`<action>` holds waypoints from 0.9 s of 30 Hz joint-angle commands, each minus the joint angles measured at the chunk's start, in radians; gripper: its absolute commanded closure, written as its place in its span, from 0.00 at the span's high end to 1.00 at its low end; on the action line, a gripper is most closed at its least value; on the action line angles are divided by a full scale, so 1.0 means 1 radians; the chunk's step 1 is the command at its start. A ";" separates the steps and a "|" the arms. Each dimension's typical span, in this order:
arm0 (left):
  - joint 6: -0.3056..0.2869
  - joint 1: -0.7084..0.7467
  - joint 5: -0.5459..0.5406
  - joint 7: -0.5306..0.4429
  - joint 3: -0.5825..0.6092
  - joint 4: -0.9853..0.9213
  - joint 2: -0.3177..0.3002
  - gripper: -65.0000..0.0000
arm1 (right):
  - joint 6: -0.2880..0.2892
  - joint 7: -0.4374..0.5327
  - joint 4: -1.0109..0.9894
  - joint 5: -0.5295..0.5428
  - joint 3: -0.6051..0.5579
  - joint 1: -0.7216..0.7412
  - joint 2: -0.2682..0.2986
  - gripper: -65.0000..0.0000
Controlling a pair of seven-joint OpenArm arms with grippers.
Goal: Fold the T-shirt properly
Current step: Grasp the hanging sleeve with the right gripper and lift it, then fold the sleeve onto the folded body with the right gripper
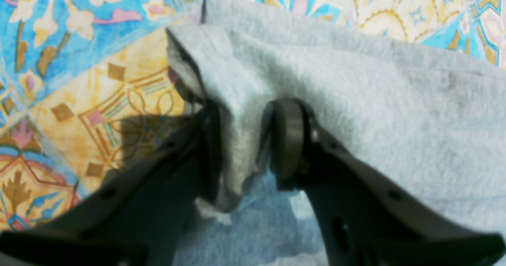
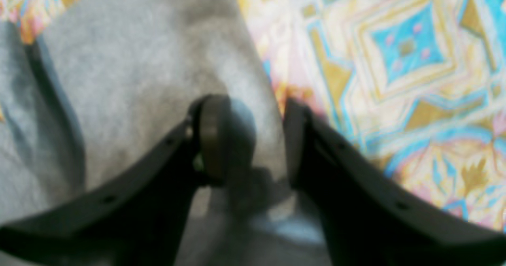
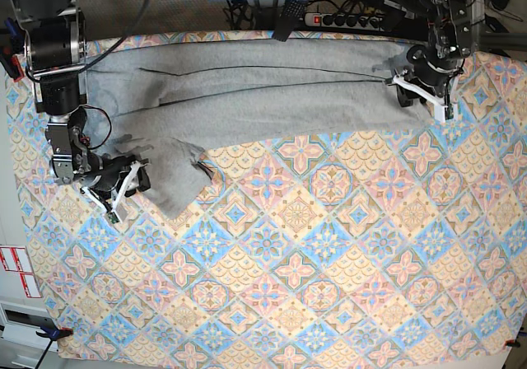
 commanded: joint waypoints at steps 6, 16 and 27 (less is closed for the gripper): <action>0.008 0.005 0.012 0.010 -0.006 0.007 -0.010 0.34 | 0.008 -0.024 0.012 0.000 -0.069 0.009 0.009 0.30; 0.010 0.008 0.012 0.010 -0.090 0.086 0.013 0.33 | 0.008 -0.029 0.202 0.008 0.002 -0.094 0.013 0.00; 0.010 0.030 0.013 0.010 -0.084 0.178 0.021 0.33 | 0.011 -0.216 0.757 0.007 0.385 -0.435 0.010 0.00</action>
